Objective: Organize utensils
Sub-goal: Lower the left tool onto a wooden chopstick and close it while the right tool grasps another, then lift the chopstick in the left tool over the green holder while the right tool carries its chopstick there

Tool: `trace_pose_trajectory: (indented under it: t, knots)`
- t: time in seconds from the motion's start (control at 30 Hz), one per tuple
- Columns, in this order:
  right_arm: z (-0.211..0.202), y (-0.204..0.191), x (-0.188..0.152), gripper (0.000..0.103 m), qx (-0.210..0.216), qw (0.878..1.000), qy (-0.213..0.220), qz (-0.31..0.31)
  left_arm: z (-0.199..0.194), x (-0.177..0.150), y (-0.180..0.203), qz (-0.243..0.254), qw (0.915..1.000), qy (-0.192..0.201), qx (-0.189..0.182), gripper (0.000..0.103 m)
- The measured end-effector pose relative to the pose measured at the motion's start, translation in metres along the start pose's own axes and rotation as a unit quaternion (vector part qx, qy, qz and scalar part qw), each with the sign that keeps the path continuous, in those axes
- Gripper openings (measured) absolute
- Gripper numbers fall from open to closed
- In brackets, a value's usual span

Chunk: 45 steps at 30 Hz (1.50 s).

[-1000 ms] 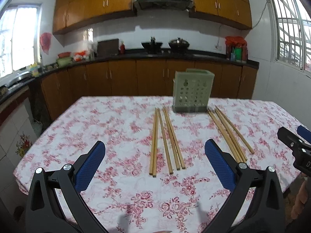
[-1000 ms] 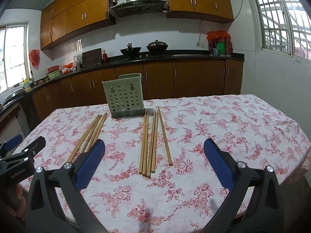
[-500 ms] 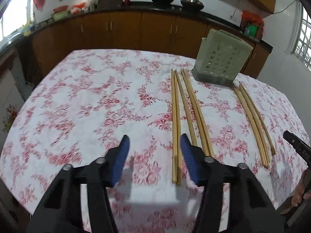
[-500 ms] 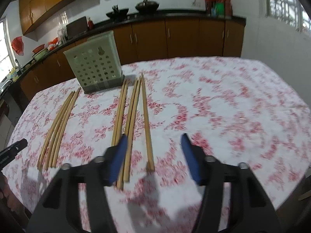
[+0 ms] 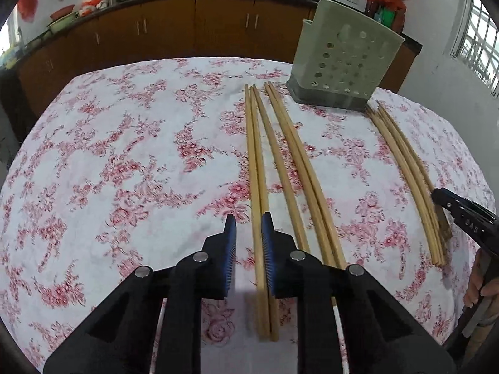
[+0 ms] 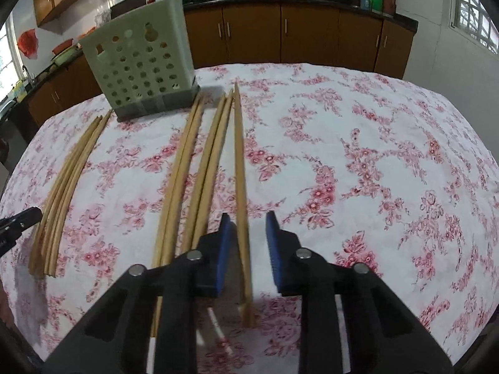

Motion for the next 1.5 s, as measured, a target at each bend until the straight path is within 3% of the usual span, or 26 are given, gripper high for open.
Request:
trace_pose_trajectory:
  t: [0.2,0.33,0.43,0.47,0.63,0.77,1.23,1.33,1.5]
  knots:
    - [0.001,0.001,0.000,0.020,-0.004,1.000,0.003,-0.007,0.006,-0.001,-0.003,0.024,0.9992,-0.017,0.026,0.013]
    - [0.001,-0.001,-0.001,0.020,-0.005,1.000,0.007,-0.016,0.007,-0.002,0.004,0.034,0.9992,-0.013,0.014,0.012]
    - [0.001,-0.001,0.000,0.013,-0.002,1.000,0.006,-0.017,0.008,0.001,0.006,0.040,0.9989,-0.012,0.020,0.008]
    - [0.001,-0.001,0.000,0.009,0.000,1.000,0.007,-0.019,0.009,0.003,0.005,0.039,0.9990,-0.012,0.020,0.008]
    - [0.005,0.008,0.009,0.009,-0.018,1.000,0.018,-0.008,0.016,0.014,-0.014,0.023,0.9990,-0.007,0.037,0.008]
    - [0.008,0.022,0.015,0.009,-0.023,0.999,0.022,0.012,0.017,0.017,-0.032,-0.002,0.9996,0.003,0.029,0.008]
    - [-0.006,0.023,0.006,0.008,-0.010,1.000,0.021,0.015,0.004,0.002,-0.026,0.006,0.9994,0.012,0.033,0.007]
    - [-0.034,0.023,0.021,0.008,0.003,0.998,0.062,0.015,-0.017,0.014,-0.032,0.004,0.9984,0.040,0.040,0.007]
    - [-0.077,0.019,0.049,0.008,0.024,0.992,0.119,0.018,-0.072,0.052,-0.046,-0.017,0.9913,0.122,0.045,0.007]
Point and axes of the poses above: each gripper's, at about its wrist camera, not at the fingertips, and z roughly the way its jaws point, y to its right, x to its top, the point moved 6 cm from there along z, roughly the way its jaws point, and after that the axes turned 15 degrees about z, right-handed, at the moved point
